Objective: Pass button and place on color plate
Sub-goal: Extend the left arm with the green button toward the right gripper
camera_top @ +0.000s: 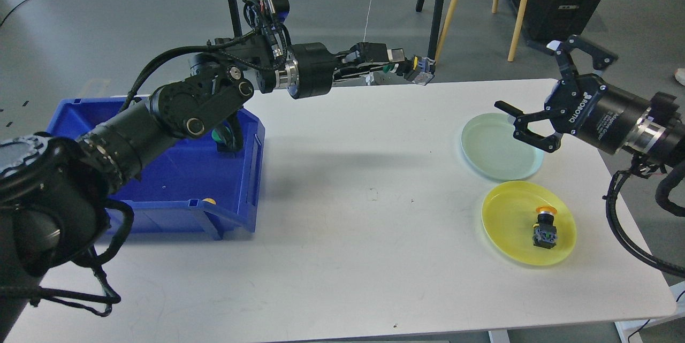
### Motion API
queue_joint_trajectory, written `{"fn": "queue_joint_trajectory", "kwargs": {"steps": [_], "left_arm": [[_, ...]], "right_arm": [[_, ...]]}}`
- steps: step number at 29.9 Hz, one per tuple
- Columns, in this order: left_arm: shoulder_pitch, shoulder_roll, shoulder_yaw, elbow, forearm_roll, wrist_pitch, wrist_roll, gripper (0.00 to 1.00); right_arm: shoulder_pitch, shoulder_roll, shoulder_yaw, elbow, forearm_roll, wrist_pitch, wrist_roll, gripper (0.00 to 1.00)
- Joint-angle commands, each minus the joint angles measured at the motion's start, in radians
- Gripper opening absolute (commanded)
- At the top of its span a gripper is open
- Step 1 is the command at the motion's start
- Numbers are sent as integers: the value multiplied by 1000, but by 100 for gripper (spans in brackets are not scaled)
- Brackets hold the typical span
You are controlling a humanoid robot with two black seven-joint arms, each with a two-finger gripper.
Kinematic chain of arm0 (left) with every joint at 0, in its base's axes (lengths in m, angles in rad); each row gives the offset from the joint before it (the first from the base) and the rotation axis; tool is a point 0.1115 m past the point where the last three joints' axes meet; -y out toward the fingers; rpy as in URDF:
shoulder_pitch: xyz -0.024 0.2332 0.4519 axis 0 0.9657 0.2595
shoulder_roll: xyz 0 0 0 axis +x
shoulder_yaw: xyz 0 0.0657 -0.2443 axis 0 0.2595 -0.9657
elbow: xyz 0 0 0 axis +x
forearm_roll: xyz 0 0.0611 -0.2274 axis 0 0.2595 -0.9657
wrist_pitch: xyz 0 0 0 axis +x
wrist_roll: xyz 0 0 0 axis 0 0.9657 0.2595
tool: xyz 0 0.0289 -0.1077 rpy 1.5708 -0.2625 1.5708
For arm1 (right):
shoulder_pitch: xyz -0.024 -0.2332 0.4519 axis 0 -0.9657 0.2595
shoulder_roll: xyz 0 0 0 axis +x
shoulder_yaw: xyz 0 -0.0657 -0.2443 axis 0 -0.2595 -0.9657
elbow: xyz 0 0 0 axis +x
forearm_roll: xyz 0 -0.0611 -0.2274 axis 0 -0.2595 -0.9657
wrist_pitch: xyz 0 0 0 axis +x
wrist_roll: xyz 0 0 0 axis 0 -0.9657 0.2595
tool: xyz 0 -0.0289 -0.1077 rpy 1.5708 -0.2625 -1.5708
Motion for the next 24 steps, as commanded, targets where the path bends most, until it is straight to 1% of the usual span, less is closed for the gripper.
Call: {"fn": "queue_joint_trajectory", "kwargs": {"steps": [1,4,8,9,17,24], "left_arm": [[2,-22,-1,15,-2,0,0,5],[2,-20,-1,15,-34,0,0,5],[-1,-16,-3,8,-100,0,0,5],[-3,-16,-4,5,-109,0,0,5],[-3,-20,-6,-3,-119,0,0,5],[-3,-22,-6,-17,-119,0,0,5]], "right_arm": [[110,91,-112,-107,107,0,-9,99],[116,170,-120,-172,130,0,-17,99],[108,222,-121,-180,155,0,-49,99],[107,230,-121,-180,162,0,-50,99],[104,233,-121,-195,261,0,-53,99],[116,251,-121,-203,267,0,-64,99]]}}
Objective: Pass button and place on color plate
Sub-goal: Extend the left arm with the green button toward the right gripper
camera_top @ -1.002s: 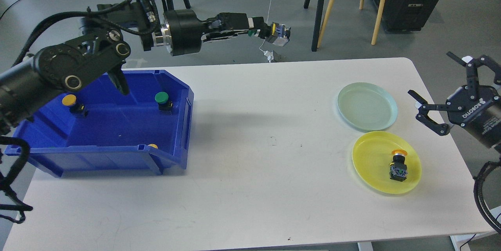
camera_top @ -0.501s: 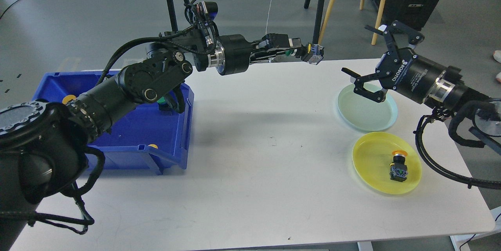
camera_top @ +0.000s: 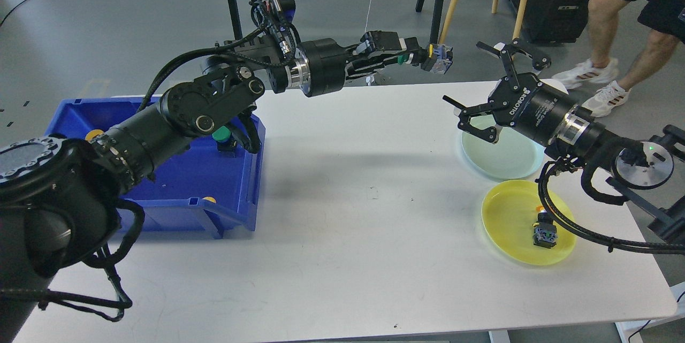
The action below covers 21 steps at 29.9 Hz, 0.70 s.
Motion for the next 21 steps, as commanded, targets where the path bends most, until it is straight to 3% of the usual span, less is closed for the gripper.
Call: {"fn": "queue_joint_trajectory", "kwargs": {"steps": [1,21], "left_arm": [[1,0,0,-2,0,0,0,5],[6,-2,0,-2,0,0,0,5]], "right_arm": [[3,15,0,-7,1,0,-5,99],[22,42,0,-16,15,0,-24,97]]}}
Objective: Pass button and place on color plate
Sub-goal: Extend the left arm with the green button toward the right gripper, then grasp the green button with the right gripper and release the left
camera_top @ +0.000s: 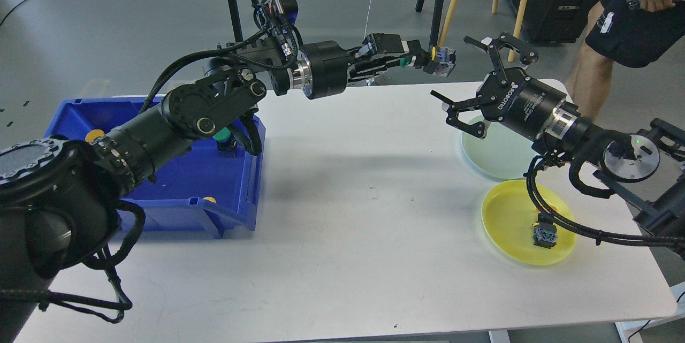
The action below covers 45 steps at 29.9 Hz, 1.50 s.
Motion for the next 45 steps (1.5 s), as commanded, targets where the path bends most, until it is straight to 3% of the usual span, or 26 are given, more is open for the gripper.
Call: {"fn": "queue_joint_trajectory", "kwargs": {"steps": [1,3,7,18,20,22,29,30,31,32,33,34,37,45], "left_arm": [[0,-2,0,0,0,0,0,5],[0,-2,0,0,0,0,0,5],[0,-2,0,0,0,0,0,5],[0,-5,2,-1,0,0,0,5],[0,-5,2,-1,0,0,0,5],[2,-5,3,-1,0,0,0,5],[2,-5,3,-8,0,0,0,5],[2,-5,2,-8,0,0,0,9],[2,-5,0,-8,-1,0,0,18],[2,-6,-2,-8,-5,0,0,32],[2,-6,-3,-6,-9,0,0,52],[2,-6,-6,-6,-18,0,0,65],[0,1,-9,-8,-40,0,0,78],[-1,27,-23,-6,-158,0,0,87]], "right_arm": [[0,3,0,0,0,0,-5,96],[0,10,-1,0,0,0,-6,91],[7,17,-1,0,-1,0,-6,70],[15,23,-2,0,-6,0,-6,48],[15,23,-3,2,-7,0,-5,40],[17,25,-1,2,-6,0,0,25],[17,31,-1,2,-6,0,1,9],[17,31,-1,2,-6,0,1,5],[17,31,-1,2,-6,0,1,3],[15,31,0,2,-6,0,1,2],[15,31,-1,2,-6,0,1,1],[15,31,0,2,-6,0,1,1],[9,30,0,2,-6,0,0,1],[-49,-6,37,2,9,0,3,1]]}}
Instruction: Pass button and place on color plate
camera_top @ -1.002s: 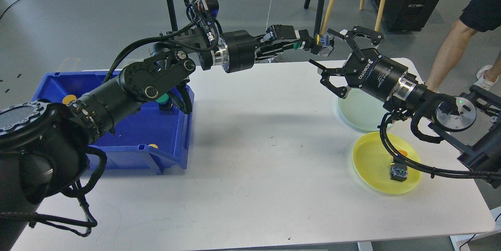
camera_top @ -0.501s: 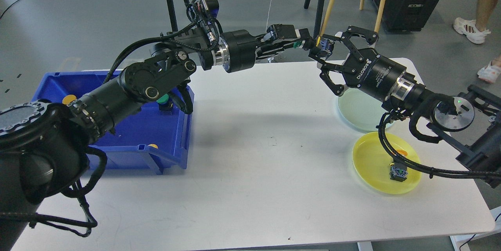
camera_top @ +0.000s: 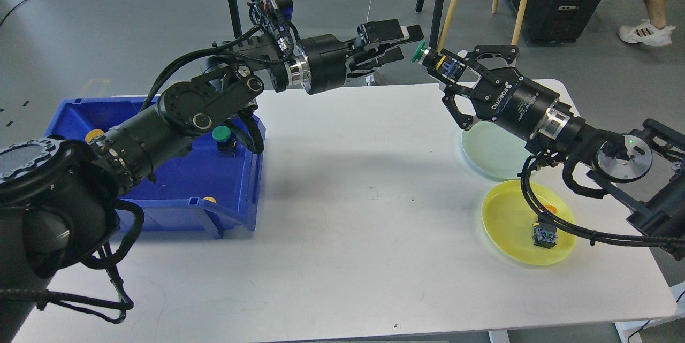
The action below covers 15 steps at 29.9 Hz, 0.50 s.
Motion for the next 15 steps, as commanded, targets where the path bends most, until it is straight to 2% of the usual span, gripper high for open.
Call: {"fn": "queue_joint_trajectory", "kwargs": {"steps": [1,9,15], "left_arm": [[0,28,-18,1,-87,0,0,87],[24,175,-111,0,-282,0,0,90],[99,253,-115,0,-293,0,0,92]], "right_arm": [[-52,-31,43,-2,12,0,5,1],[-260,9,339,-110,12,-24,17,1],[-218,51,300,-229,-60,-344,11,1]]}}
